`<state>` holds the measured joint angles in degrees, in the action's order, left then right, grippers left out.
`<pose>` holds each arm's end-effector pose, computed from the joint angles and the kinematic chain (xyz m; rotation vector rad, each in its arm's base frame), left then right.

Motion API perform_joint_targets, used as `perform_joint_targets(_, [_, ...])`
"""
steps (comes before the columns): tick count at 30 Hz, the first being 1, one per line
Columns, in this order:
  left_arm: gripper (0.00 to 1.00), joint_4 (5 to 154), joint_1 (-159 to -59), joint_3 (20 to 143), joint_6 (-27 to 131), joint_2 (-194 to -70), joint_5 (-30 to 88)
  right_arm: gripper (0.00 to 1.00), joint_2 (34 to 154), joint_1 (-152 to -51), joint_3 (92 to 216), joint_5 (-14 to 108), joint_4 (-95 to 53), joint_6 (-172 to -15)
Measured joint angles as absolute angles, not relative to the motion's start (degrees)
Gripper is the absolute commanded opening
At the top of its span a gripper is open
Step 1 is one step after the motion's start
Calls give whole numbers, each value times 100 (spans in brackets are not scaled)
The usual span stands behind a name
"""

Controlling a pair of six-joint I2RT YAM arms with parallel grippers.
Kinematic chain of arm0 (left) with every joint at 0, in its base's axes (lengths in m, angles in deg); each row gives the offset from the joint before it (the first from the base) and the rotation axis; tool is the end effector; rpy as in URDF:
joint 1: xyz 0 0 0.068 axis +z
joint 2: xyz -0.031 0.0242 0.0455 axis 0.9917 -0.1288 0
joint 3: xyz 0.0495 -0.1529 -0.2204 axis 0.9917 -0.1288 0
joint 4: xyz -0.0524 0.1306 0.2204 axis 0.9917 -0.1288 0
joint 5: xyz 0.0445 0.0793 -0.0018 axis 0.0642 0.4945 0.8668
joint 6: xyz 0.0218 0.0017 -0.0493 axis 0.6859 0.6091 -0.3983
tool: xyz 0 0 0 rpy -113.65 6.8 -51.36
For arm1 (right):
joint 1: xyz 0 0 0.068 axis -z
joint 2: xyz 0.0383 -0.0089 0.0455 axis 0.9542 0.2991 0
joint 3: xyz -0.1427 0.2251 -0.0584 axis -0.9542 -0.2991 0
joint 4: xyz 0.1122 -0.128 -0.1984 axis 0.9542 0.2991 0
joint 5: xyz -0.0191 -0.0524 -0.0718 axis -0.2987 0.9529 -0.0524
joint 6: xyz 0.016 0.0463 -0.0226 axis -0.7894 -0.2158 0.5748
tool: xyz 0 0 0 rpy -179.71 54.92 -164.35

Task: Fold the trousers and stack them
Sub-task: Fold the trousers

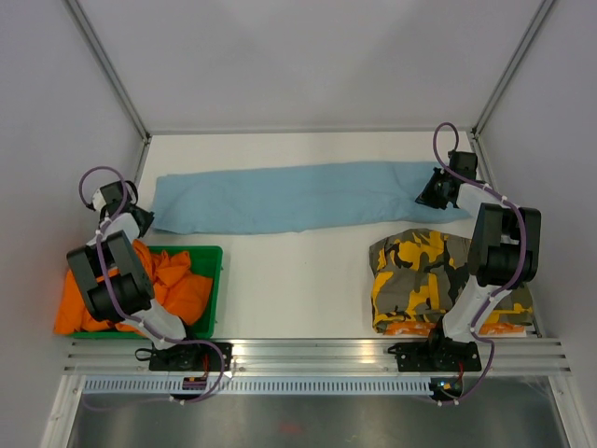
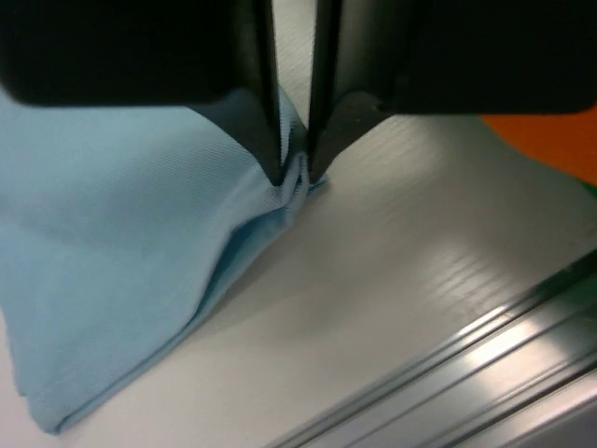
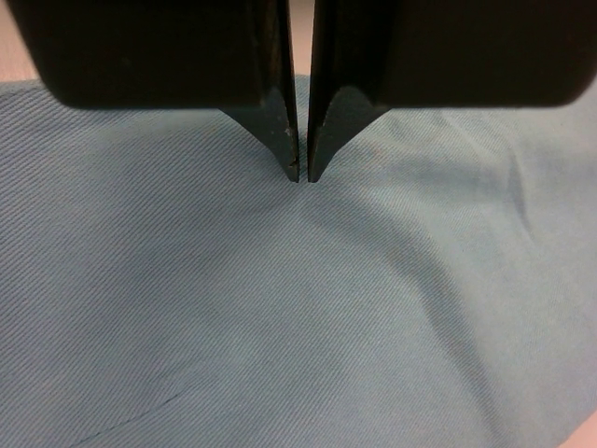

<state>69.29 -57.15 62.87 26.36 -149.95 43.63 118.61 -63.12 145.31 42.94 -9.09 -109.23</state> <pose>0.3011 0.1478 0.1847 -1.2903 2.0194 0.0440 0.3843 -0.0568 0.1753 0.5970 2.3979 0.3563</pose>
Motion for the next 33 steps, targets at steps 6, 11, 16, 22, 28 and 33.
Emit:
perform_joint_targets(6, [67,6599,-5595,6656,3185,-14995,4463,13,11839,-6312,14531,4292,-848,-10923])
perform_joint_targets(11, [74,6793,-5597,7124,4048,-14999,3707,13,11837,-6312,14531,4287,-839,-10923])
perform_joint_targets(16, [75,6754,-5606,7828,4833,-15515,2675,13,11837,-6312,14531,4285,-837,-10925])
perform_joint_targets(22, [74,6548,-5606,8090,5235,-16503,2330,14,11778,-6312,14531,4292,-774,-10923])
perform_joint_targets(28, [74,6280,-5606,8234,5462,-16791,2282,14,11743,-6312,14531,4294,-713,-10925])
perform_joint_targets(33, [74,5899,-5625,8682,5548,-17119,2282,15,11723,-6312,14531,4300,-713,-10925])
